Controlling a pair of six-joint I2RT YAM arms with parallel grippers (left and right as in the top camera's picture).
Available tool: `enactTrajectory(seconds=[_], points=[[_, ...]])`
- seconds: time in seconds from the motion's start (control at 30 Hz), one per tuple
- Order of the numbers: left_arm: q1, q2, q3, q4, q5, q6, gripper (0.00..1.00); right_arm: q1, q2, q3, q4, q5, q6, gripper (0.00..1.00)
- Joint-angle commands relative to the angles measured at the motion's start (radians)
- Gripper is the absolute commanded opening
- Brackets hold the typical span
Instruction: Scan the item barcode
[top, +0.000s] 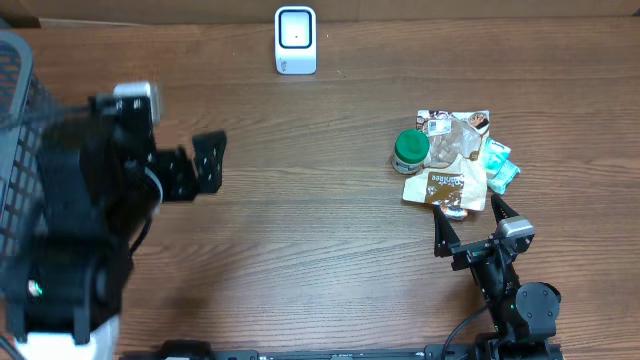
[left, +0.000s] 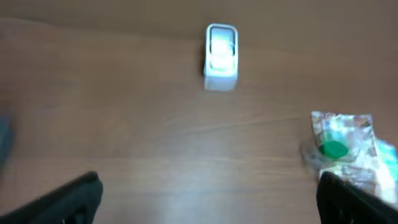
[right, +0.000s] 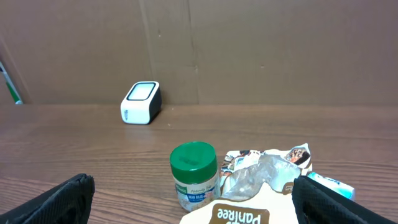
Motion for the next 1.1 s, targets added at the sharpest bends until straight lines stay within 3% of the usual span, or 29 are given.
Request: enactTrajectory(seconds=[0.0, 0.17, 0.43, 0.77, 1.0, 1.07], points=[[-0.001, -0.156, -0.278, 0.237, -0.062, 0.15, 1.0, 0.002, -0.01, -0.01, 0.003, -0.005, 0.005, 1.0], [-0.001, -0.385, -0.64, 0.67, -0.021, 0.33, 0.99, 0.002, -0.01, -0.01, 0.003, -0.005, 0.005, 1.0], [-0.001, -0.689, -1.122, 1.12, -0.023, 0.483, 1.0, 0.002, -0.01, -0.01, 0.003, -0.005, 0.005, 1.0], [0.055, -0.953, -1.356, 1.119, -0.067, 0.492, 1.0, 0.002, -0.01, -0.01, 0.003, -0.005, 0.005, 1.0], [0.086, -1.01, -1.402, 0.879, -0.036, 0.491, 1.0, 0.002, -0.01, -0.01, 0.003, -0.005, 0.005, 1.0], [0.086, -1.01, -1.401, 0.88, -0.037, 0.459, 0.99, 0.002, -0.01, -0.01, 0.003, -0.005, 0.005, 1.0]])
